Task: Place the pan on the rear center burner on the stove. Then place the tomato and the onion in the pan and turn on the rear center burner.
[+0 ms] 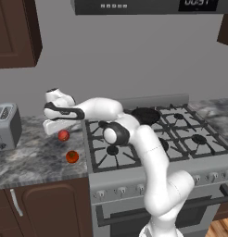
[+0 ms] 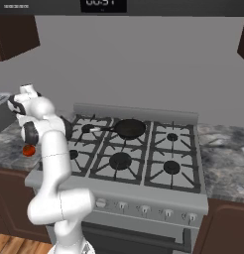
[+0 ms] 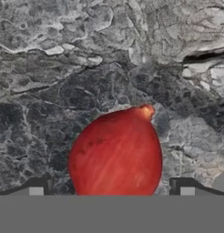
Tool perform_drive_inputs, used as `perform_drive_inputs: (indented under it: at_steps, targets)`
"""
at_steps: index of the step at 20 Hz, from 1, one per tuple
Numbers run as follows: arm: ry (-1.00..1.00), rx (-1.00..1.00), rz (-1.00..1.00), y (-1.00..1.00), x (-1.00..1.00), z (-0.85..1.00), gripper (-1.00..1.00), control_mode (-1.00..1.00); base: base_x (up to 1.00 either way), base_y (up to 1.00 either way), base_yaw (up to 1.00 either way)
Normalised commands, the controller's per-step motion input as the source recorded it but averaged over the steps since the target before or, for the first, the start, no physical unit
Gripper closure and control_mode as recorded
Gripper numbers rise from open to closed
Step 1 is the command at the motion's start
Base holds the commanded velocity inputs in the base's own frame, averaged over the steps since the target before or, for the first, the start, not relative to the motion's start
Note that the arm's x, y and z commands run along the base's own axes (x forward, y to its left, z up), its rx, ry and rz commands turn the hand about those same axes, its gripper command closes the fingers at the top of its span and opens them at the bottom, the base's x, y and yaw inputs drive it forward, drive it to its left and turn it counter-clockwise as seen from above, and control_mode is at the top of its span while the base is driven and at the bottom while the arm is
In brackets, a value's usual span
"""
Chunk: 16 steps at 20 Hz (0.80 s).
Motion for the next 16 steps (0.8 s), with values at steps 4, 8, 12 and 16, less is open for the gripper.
perform_drive_inputs:
  at_steps: [4, 8, 12, 16]
  targets:
    - [0.09, -0.08, 0.0, -0.06, -0.03, -0.1, -1.0, -1.0, 0.0, 0.0, 0.0]
    - [0.14, -0.09, -0.04, -0.38, -0.24, -0.27, -1.0, -1.0, 0.0, 0.0, 0.0]
    - [0.07, -0.03, 0.0, -0.13, -0.04, -0.28, -1.0, -1.0, 0.0, 0.0, 0.0]
    - [0.0, 0.14, 0.03, 0.0, 0.1, -0.3, -1.0, -1.0, 0.0, 0.0, 0.0]
